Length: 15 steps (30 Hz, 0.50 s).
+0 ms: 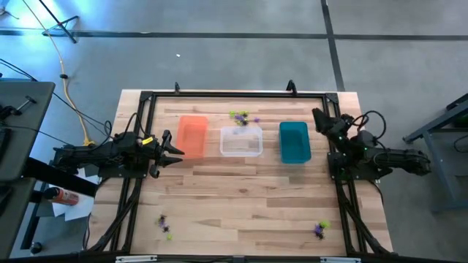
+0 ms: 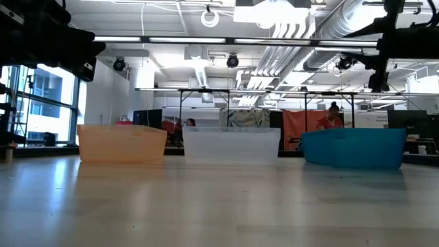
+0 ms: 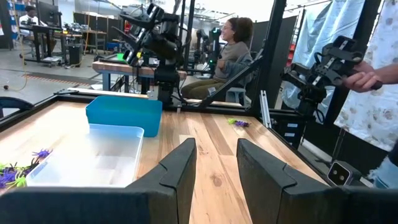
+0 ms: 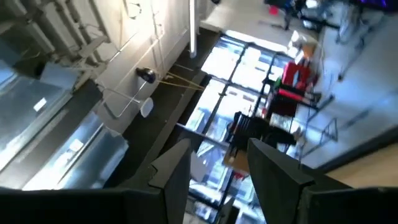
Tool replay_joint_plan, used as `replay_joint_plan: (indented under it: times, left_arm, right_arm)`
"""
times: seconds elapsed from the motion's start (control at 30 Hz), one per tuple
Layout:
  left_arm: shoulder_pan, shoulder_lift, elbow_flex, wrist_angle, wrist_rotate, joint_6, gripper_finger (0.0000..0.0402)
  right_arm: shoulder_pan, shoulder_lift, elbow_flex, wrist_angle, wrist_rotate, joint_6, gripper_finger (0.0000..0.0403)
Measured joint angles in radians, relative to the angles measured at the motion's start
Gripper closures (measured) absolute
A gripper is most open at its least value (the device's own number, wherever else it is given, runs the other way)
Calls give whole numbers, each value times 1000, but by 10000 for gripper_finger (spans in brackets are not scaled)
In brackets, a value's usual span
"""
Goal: Sort Halloween decoration
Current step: Put the green spider toy into the transparent bin
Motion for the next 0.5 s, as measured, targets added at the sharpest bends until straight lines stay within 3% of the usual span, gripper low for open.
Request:
replay_joint_plan:
  times: [0.27, 0.4, 0.5]
  left_arm:
    - [0, 0, 0, 0, 0, 0, 296]
    - [0, 0, 0, 0, 0, 0, 296]
    - [0, 0, 0, 0, 0, 0, 296]
  right_arm:
    - [0, 251, 33, 268, -129, -24, 247]
    - [0, 388, 157, 254, -231, -64, 247]
    - [0, 491, 281, 160, -372, -82, 247]
